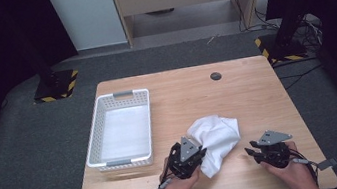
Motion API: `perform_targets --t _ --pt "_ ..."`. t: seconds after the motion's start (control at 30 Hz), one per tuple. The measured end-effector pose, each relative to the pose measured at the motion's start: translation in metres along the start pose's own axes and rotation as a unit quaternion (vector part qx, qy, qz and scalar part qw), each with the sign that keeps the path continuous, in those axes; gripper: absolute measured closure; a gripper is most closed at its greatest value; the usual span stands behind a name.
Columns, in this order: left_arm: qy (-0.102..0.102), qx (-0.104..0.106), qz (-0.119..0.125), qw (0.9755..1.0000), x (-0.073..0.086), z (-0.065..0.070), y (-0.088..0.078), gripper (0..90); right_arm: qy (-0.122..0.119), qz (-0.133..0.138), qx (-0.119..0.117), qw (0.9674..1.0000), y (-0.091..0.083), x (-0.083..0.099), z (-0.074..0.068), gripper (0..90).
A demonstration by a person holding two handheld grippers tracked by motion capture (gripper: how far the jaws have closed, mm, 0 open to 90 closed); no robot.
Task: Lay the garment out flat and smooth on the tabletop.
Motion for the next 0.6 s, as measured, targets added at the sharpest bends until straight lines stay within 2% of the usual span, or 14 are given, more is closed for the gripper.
perform_targets --t 0.07,0.13,0.17,0.2,0.3,0.4,0.43,0.5,0.6 --pt "-0.027 -0.02 -0.006 0.9994 0.008 -0.016 0.001 84.9 -0.002 0.0 -0.002 1.0 0.001 0.0 -0.002 67.3" --pt "-0.037 -0.036 -0.034 0.9981 0.025 -0.029 0.006 85.1 -0.005 0.001 -0.005 1.0 0.003 -0.001 -0.004 69.0" --pt "-0.037 -0.036 -0.034 0.9981 0.025 -0.029 0.006 85.1 -0.008 0.0 -0.007 0.9999 0.004 -0.001 -0.006 70.2" --pt "-0.045 -0.043 -0.057 0.9964 0.039 -0.038 0.012 85.2 -0.008 0.001 -0.009 0.9999 0.005 -0.002 -0.008 71.1" --pt "-0.039 -0.054 -0.08 0.9946 0.049 -0.045 0.018 85.2 -0.014 0.003 -0.019 0.9997 0.009 -0.005 -0.016 72.4" --pt "-0.017 -0.063 -0.1 0.9929 0.056 -0.047 0.024 85.2 -0.018 0.004 -0.03 0.9994 0.014 -0.007 -0.024 72.6" --pt "-0.017 -0.063 -0.1 0.9929 0.056 -0.047 0.024 85.2 -0.016 0.004 -0.034 0.9993 0.016 -0.008 -0.026 72.6" --pt "-0.002 -0.067 -0.109 0.9918 0.059 -0.046 0.029 85.2 -0.016 0.003 -0.04 0.9991 0.021 -0.009 -0.03 72.3" --pt "0.007 -0.068 -0.112 0.9914 0.058 -0.045 0.03 85.3 -0.015 0.004 -0.043 0.999 0.025 -0.011 -0.031 71.9"
Point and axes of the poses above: each handheld gripper's, and its own axes: y roughly forward along the jaws, x roughly out of its underside, z roughly to its right, the point moved 10 cm from there along y, roughly forward along the jaws, and after that the axes turned 6 degrees about z, right-handed, at the moved point
